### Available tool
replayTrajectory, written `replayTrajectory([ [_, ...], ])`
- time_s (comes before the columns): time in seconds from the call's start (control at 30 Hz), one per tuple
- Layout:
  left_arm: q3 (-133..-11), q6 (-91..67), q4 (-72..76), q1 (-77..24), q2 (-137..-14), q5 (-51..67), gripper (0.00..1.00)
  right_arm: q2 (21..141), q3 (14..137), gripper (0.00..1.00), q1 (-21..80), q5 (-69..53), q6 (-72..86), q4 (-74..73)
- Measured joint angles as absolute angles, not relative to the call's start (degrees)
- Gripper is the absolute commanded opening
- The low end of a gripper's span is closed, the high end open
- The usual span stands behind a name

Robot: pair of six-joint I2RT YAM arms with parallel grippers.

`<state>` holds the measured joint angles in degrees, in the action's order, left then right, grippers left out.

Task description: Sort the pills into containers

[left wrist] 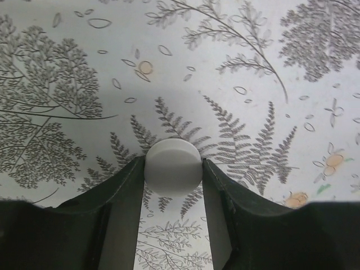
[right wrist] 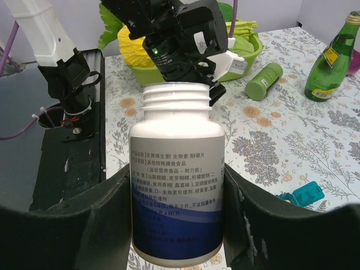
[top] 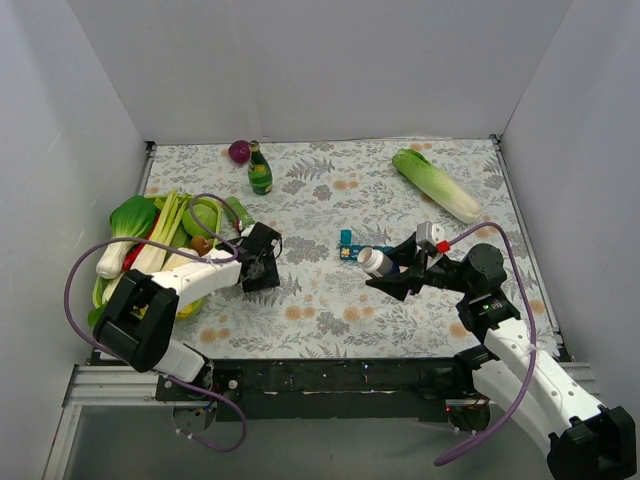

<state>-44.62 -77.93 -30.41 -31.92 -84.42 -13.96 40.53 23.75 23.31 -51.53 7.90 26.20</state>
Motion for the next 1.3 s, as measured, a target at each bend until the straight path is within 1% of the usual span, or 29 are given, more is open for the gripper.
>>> replayTrajectory([
  [0.07,-44.64,-76.71,-30.0,-31.92,-83.53,-10.68,0.16,40.53,23.75,0.05,23.31,-52.25,6.92,25.82],
  [0.17,-44.77,-74.87,-28.4,-31.94,-79.57,-2.11,0.16,40.53,23.75,0.05,23.31,-53.58,4.91,25.17],
  [0.23,-45.01,-74.83,-25.93,-31.94,-74.96,6.31,0.16,40.53,23.75,0.05,23.31,-54.43,3.18,24.6],
  [0.4,-46.06,-81.34,-12.34,-32.01,-66.57,25.43,0.16,40.8,23.79,0.06,23.31,-56.05,-2.66,21.58],
  [0.47,-46.06,-85.65,-6.02,-32.01,-65.87,30.92,0.16,41.21,24.12,0.06,23.31,-56.25,-5.87,19.0],
  [0.57,-45.34,-92.18,2.46,-32.42,-66.65,36.18,0.16,42.7,26.39,0.06,23.4,-55.7,-11.62,12.51],
  [0.7,-44.31,-99.39,10.74,-34.04,-69.67,39.64,0.16,44.8,30.39,0.06,23.99,-53.6,-17.89,5.41],
  [0.9,-44.27,-104.99,17.15,-37.34,-73.93,40.62,0.16,47.77,34.28,0.05,24.97,-50.24,-22.98,-1.8],
  [1.17,-43.97,-108.95,22.74,-38.65,-74.98,40.07,0.16,49.43,35.2,0.05,25.91,-46.68,-24.69,-5.04],
  [1.3,-43.46,-109.8,23.2,-39.2,-75.88,39.22,0.15,49.89,35.77,0.05,26.02,-45.36,-24.67,-6.02],
])
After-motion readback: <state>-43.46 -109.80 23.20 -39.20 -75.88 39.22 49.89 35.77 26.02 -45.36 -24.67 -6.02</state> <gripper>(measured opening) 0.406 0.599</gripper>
